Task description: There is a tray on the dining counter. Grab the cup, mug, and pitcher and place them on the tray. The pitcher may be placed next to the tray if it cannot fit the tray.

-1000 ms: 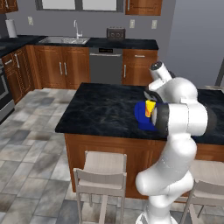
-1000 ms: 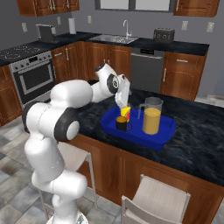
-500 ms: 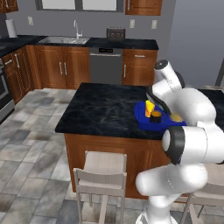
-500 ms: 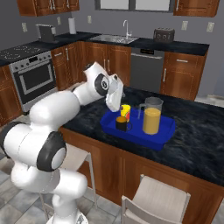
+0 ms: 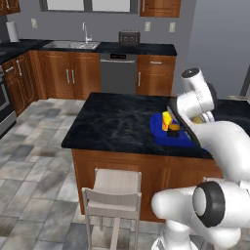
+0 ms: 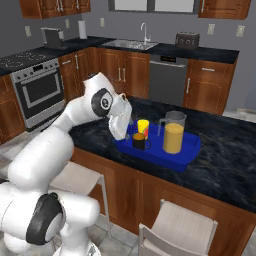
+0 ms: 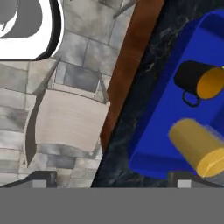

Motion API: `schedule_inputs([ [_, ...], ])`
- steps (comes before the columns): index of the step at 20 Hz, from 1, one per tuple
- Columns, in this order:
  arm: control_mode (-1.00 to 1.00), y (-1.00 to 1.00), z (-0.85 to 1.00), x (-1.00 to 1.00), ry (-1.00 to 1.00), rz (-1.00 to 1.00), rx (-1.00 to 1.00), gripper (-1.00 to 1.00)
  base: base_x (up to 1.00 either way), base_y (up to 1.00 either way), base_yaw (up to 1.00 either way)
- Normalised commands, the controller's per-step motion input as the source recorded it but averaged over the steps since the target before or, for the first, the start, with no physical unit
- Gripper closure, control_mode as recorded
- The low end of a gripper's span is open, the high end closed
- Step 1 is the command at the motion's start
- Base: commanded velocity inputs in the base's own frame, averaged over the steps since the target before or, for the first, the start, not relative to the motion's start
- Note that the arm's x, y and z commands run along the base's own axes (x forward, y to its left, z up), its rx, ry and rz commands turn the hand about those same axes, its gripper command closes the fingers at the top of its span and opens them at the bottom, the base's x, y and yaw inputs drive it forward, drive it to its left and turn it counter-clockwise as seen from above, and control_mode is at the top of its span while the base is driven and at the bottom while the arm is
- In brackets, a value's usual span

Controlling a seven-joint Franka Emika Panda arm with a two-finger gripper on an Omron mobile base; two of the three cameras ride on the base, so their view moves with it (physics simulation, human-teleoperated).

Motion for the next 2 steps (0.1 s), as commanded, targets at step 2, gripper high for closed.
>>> schedule_inputs([
  [2,-1.0,0.18,0.03,-0.95,0.18,0.0,0.08,-1.0,0.0,0.0,0.0],
])
